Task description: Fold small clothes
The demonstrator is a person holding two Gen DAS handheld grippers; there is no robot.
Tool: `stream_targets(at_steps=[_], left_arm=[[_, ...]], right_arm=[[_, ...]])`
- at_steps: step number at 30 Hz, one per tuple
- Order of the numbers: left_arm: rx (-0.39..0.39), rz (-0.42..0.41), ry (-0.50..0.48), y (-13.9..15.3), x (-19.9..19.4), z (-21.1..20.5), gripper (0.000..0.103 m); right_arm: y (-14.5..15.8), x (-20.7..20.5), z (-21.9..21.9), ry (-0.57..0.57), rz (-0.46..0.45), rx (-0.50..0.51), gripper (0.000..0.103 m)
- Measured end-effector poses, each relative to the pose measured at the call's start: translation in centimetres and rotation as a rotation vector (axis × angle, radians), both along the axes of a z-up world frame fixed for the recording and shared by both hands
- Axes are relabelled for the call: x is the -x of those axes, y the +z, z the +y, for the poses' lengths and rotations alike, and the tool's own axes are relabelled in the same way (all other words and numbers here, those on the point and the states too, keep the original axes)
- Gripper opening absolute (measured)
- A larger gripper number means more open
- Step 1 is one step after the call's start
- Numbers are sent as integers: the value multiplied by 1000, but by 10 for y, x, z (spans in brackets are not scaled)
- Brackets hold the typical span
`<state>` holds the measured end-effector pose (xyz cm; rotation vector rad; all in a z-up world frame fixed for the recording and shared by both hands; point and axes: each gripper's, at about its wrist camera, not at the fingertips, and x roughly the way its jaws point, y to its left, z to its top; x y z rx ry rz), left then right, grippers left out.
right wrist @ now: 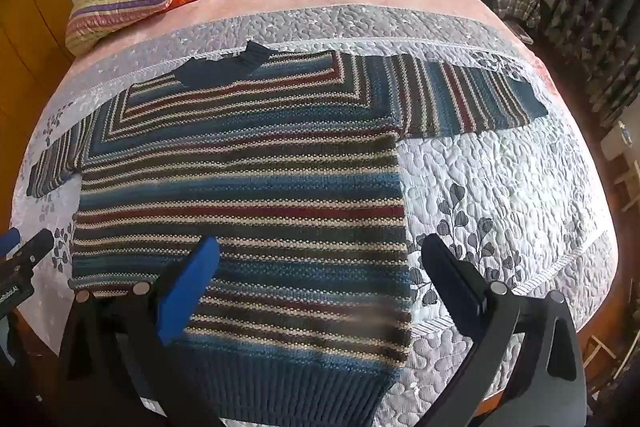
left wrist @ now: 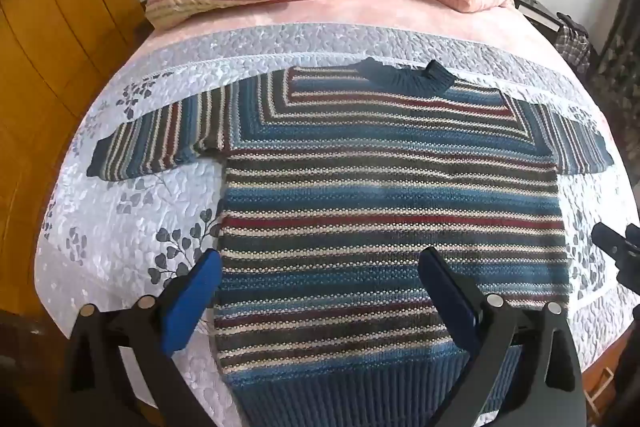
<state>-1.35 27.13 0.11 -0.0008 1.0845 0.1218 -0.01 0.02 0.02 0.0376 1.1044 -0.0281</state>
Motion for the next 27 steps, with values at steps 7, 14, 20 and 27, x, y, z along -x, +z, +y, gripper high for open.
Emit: stream_targets(at_steps=[7, 14, 20, 27], left_arm=[[-10, -7, 2, -1, -1, 2, 99], [13, -29, -8, 0, -7, -12, 99], [0, -35, -13, -2, -8, -10, 99], [-15, -39, -10, 0, -9, -9, 99]], right_arm=[[0, -1, 4, 4, 4, 24, 100], [-9, -10, 3, 8, 24, 14, 100], [-11, -13, 2, 14, 22, 11, 100], [-11, -14, 2, 21, 21, 8, 100]])
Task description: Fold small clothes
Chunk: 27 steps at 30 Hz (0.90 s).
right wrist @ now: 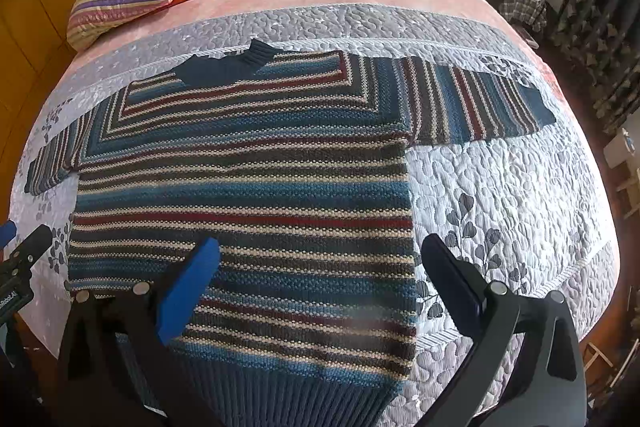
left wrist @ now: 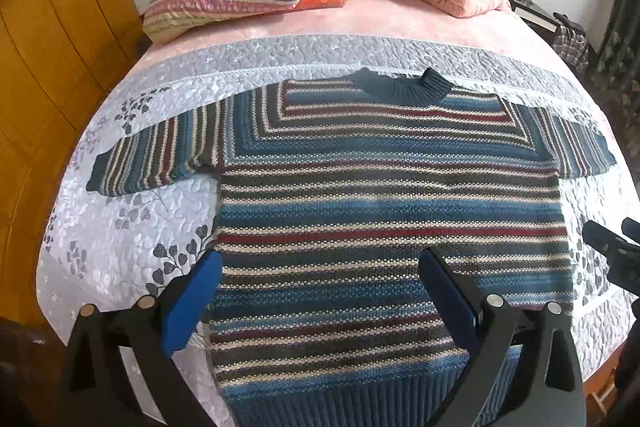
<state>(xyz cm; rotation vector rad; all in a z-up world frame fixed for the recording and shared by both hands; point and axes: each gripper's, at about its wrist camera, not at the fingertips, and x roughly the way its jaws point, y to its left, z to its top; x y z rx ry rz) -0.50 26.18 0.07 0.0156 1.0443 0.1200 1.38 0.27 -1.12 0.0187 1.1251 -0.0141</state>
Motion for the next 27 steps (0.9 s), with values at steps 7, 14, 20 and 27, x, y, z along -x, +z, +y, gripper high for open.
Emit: stream_targets(at_steps=[7, 14, 20, 27], left_arm=[[-11, -2, -1, -1, 1, 0, 99], [-10, -2, 0, -1, 1, -2, 99], [-11, -2, 0, -2, 1, -3, 99], [-15, -1, 0, -3, 2, -2, 99]], right_arm=[[-1, 0, -1, 3, 2, -3, 100], [-2, 0, -1, 4, 1, -2, 100], [-2, 0, -1, 6, 2, 1, 100], [-5, -2, -1, 5, 9, 0, 100]])
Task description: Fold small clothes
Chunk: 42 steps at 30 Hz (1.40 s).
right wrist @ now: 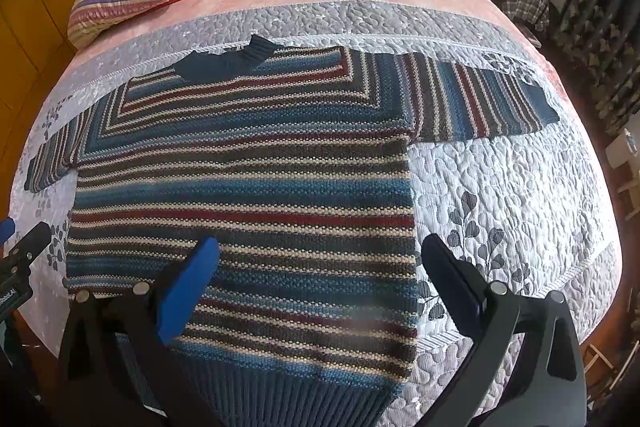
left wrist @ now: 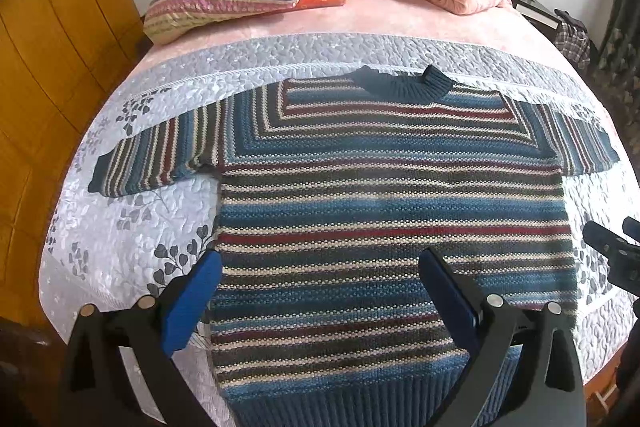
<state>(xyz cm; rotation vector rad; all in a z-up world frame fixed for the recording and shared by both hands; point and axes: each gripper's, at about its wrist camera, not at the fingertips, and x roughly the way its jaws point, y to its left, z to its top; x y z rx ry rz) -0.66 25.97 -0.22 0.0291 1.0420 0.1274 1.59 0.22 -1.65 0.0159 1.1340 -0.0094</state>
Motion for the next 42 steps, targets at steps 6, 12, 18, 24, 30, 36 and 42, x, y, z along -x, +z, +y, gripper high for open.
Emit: stream_targets(at_steps=[6, 12, 18, 24, 30, 36, 42], left_arm=[[0, 2, 0, -1, 0, 0, 99], [-8, -2, 1, -1, -1, 0, 99], [-14, -4, 0, 1, -1, -2, 99], [-14, -4, 0, 0, 0, -2, 99], [-14, -4, 2, 0, 0, -2, 99], [-15, -4, 2, 0, 0, -1, 99], [-16, -4, 1, -1, -1, -2, 99]], right_arm=[[0, 0, -1, 4, -1, 0, 100], [2, 1, -1, 2, -7, -2, 100], [2, 1, -1, 3, -5, -3, 100], [2, 1, -1, 6, -8, -3, 100], [2, 1, 0, 6, -8, -6, 100], [3, 0, -2, 3, -11, -6, 100], [2, -1, -4, 2, -15, -7, 100]])
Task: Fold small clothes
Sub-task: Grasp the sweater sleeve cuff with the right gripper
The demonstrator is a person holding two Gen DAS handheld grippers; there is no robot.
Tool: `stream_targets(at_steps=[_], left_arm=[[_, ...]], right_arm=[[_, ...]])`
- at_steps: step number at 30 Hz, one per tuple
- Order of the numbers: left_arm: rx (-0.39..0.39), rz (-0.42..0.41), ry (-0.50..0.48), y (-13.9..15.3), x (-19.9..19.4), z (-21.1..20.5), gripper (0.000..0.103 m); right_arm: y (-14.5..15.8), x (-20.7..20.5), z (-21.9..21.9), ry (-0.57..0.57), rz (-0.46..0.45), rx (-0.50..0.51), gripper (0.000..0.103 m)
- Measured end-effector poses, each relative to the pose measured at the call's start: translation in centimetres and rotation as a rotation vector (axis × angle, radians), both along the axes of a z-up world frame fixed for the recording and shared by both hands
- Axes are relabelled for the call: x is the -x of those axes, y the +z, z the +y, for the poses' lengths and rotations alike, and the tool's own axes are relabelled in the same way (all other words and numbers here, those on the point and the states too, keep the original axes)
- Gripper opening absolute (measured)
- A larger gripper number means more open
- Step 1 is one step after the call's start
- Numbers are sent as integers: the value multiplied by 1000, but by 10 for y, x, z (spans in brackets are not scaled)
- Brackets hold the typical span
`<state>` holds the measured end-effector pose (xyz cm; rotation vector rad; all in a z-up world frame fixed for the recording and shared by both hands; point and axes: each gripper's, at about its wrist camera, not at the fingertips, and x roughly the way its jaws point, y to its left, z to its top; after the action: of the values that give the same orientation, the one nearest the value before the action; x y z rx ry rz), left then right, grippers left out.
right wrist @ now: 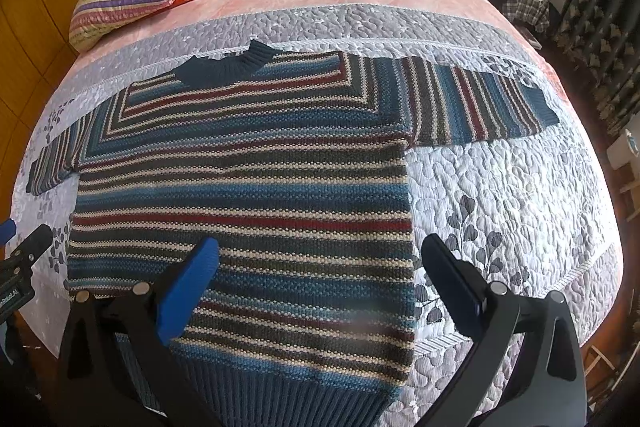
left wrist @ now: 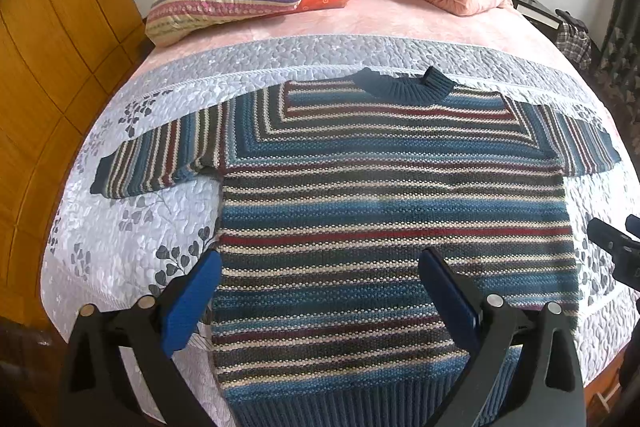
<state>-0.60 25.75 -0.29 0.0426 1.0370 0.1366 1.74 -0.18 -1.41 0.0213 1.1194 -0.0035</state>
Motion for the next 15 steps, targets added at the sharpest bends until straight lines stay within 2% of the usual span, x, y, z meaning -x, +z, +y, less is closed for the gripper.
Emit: stream_targets(at_steps=[3, 5, 8, 10, 15], left_arm=[[2, 3, -1, -1, -1, -1, 99], [8, 13, -9, -3, -6, -4, 99], [41, 27, -26, -8, -21, -12, 99], [46, 32, -41, -11, -37, -21, 99], [55, 26, -68, -18, -82, -54, 99]], right_arm=[[-2, -2, -3, 0, -4, -3, 100], [-5, -5, -12, 4, -23, -39, 100], [-13, -20, -40, -14, -2, -91, 100], [-18, -38, -69, -54, 15, -83, 100], [-41, -100, -176, -193, 75, -85, 100]])
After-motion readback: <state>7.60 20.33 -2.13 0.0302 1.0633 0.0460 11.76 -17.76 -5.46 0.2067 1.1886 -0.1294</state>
